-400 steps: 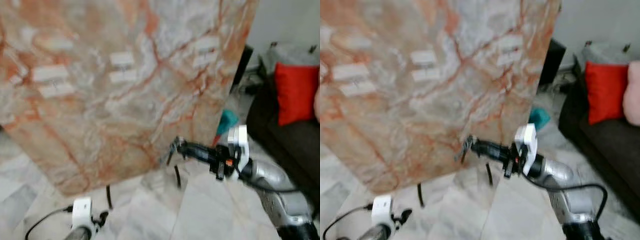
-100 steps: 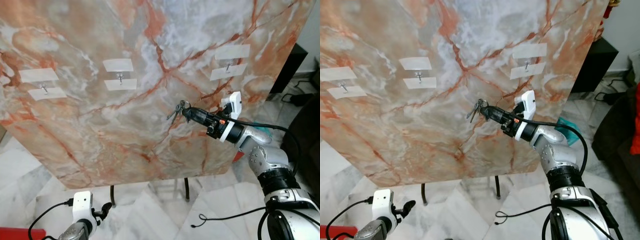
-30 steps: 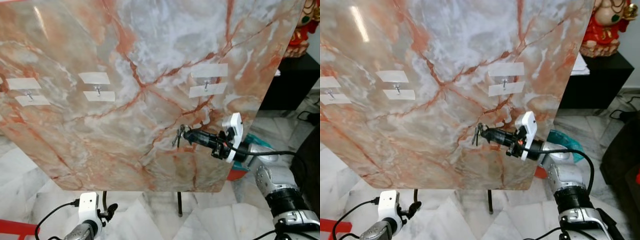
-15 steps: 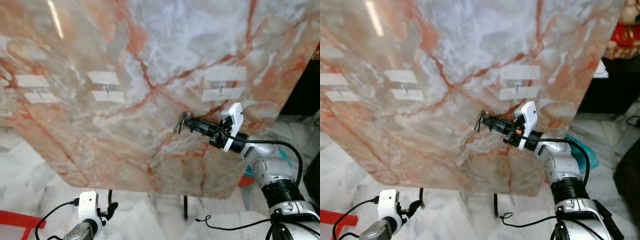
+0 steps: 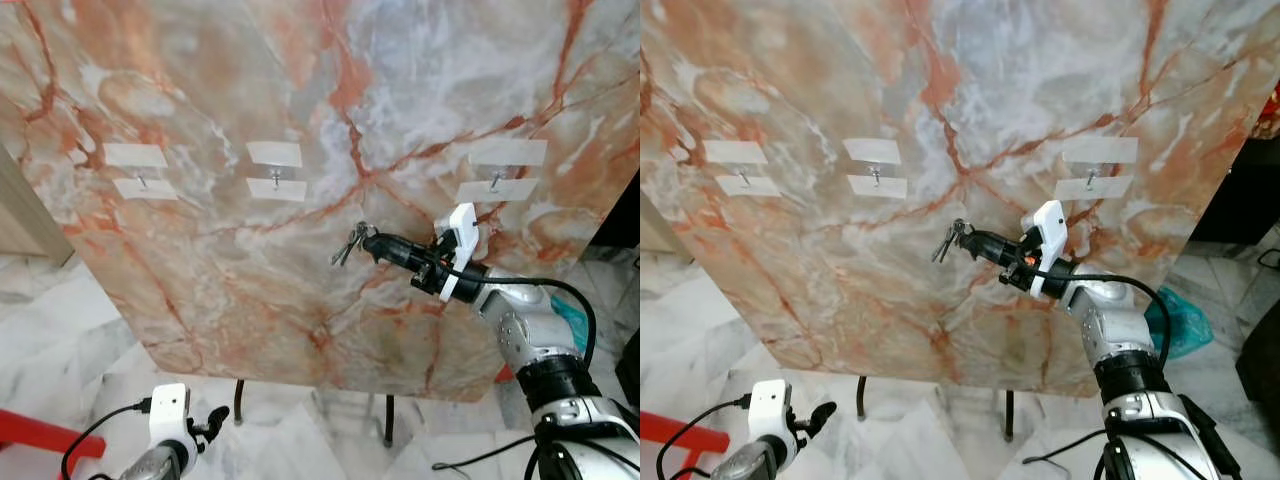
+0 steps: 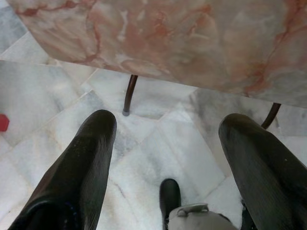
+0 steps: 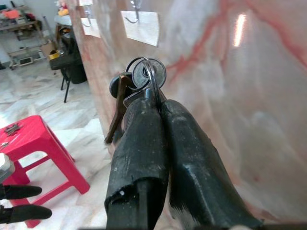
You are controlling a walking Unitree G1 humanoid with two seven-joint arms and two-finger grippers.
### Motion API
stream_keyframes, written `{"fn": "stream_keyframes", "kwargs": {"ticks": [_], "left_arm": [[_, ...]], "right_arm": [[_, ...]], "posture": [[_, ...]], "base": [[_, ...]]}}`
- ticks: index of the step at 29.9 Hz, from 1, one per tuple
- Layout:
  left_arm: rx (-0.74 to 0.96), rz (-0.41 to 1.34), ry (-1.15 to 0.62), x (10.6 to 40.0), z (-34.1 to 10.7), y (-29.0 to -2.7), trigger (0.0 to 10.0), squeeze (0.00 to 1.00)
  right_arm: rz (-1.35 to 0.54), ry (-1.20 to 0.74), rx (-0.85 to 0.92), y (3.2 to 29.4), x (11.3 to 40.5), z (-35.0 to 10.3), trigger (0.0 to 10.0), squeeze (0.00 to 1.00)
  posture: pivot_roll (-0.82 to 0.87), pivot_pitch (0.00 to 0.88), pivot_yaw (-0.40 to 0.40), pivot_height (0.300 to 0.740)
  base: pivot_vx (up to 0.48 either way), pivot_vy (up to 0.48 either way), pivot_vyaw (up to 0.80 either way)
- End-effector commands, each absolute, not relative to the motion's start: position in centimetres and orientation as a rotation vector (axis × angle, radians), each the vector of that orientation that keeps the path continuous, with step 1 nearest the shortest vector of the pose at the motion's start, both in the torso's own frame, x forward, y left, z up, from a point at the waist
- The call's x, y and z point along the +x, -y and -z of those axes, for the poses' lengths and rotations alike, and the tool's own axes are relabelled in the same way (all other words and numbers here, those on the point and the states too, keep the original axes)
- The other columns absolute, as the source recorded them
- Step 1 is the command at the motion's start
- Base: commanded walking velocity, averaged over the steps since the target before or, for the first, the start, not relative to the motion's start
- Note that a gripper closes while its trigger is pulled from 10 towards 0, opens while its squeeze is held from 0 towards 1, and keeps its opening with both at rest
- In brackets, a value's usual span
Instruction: Hang keys on a hook
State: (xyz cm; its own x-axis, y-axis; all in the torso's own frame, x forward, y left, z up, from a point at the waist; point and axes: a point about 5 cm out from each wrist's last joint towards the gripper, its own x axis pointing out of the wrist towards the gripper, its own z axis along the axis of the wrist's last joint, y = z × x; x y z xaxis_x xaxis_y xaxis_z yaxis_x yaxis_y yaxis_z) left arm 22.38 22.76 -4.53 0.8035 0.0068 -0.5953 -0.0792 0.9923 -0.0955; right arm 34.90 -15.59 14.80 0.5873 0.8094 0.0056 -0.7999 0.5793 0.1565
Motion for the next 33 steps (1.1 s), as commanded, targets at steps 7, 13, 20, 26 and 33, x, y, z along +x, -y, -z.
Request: {"fn": "stream_keyframes", "kwargs": {"ticks": [7,13,20,26,33], "left_arm": [[-0.129,-0.034,-0.655,22.1,4.9,-22.4,10.0,0.0],[-0.13,-0.035,-0.661,21.7,5.1,-22.3,10.0,0.0],[-0.127,-0.028,-0.662,21.7,5.1,-22.2,10.0,0.0],[-0.123,-0.026,-0.655,22.0,5.0,-22.1,10.0,0.0],[-0.125,-0.037,-0.649,22.0,4.9,-22.3,10.0,0.0]], "right_arm": [[-0.816,-0.063,0.177,17.6,35.1,-14.5,10.0,0.0],[-0.812,-0.118,0.203,18.6,32.6,-11.5,10.0,0.0],[-0.815,-0.119,0.235,19.4,30.7,-10.8,10.0,0.0],[-0.777,-0.098,0.233,20.1,31.0,-11.6,10.0,0.0],[-0.757,-0.101,0.172,20.9,30.9,-12.3,10.0,0.0]], "posture": [[0.07,0.046,0.026,0.74],[0.06,0.038,0.025,0.74],[0.05,0.026,0.031,0.74],[0.05,0.038,0.031,0.74],[0.05,0.057,0.032,0.74]], "base": [[0.0,0.0,0.0],[0.0,0.0,0.0],[0.0,0.0,0.0],[0.0,0.0,0.0],[0.193,0.0,0.0]]}}
